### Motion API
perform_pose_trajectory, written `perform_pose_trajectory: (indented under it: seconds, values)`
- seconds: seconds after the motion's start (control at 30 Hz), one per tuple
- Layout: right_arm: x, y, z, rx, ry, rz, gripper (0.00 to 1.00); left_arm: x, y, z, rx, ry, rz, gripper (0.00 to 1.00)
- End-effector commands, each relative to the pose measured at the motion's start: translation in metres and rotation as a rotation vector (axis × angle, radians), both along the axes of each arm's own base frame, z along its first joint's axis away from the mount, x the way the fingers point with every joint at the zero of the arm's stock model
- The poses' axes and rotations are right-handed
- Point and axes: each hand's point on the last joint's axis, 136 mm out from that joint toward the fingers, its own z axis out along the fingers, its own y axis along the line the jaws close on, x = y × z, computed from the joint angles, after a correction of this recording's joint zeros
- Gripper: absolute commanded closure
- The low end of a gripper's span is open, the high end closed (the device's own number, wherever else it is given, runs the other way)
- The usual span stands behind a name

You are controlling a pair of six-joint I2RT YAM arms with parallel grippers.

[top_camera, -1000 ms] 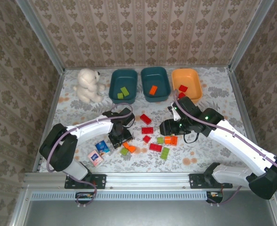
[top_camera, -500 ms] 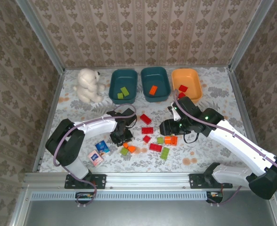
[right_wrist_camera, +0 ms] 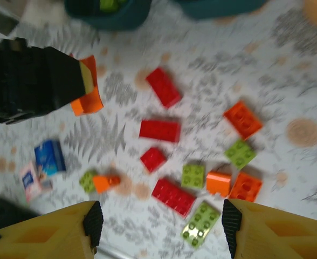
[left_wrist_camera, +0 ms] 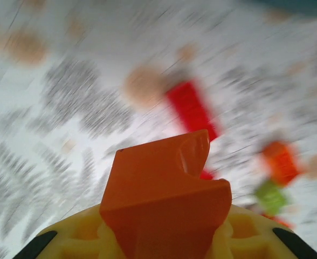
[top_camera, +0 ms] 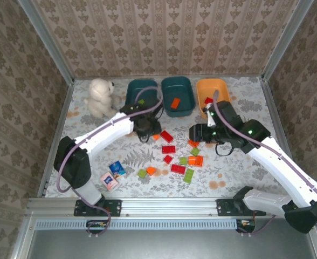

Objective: Sort the legos into containers by color

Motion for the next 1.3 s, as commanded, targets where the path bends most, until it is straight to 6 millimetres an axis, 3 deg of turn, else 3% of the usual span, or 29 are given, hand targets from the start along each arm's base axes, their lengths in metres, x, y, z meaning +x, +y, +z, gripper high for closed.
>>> perform_pose_trajectory:
  seconds: [0.0,0.2,0.37,0.47,0.8,1.03,1.1,1.27]
  values:
    - [0.017,-0.022,0.01,0.011,-0.023,-0.118,0.37,0.041,-0.02,0.0,0.025,-0.057,-0.117,0.85]
    - [0.044,-0.029,0.016,0.092,-0.015,-0.184,0.37,0.122,-0.082,0.016,-0.025,-0.224,-0.275,0.86]
    - [0.048,-0.029,0.019,0.109,-0.012,-0.186,0.37,0.171,-0.107,-0.001,-0.049,-0.3,-0.323,0.86]
    - [0.044,-0.032,0.017,0.105,0.0,-0.184,0.37,0.19,-0.12,-0.008,-0.086,-0.36,-0.339,0.85]
    - [0.032,-0.045,0.007,0.099,0.034,-0.219,0.37,0.201,-0.152,-0.059,-0.082,-0.356,-0.428,0.83]
    - [0.035,-0.049,0.003,0.103,0.047,-0.233,0.37,0.194,-0.146,-0.087,-0.031,-0.292,-0.441,0.8]
    - [0.037,-0.048,0.001,0.106,0.051,-0.235,0.37,0.193,-0.146,-0.09,-0.028,-0.282,-0.449,0.76]
    - [0.043,-0.046,0.0,0.109,0.056,-0.231,0.36,0.191,-0.148,-0.079,-0.043,-0.291,-0.454,0.51]
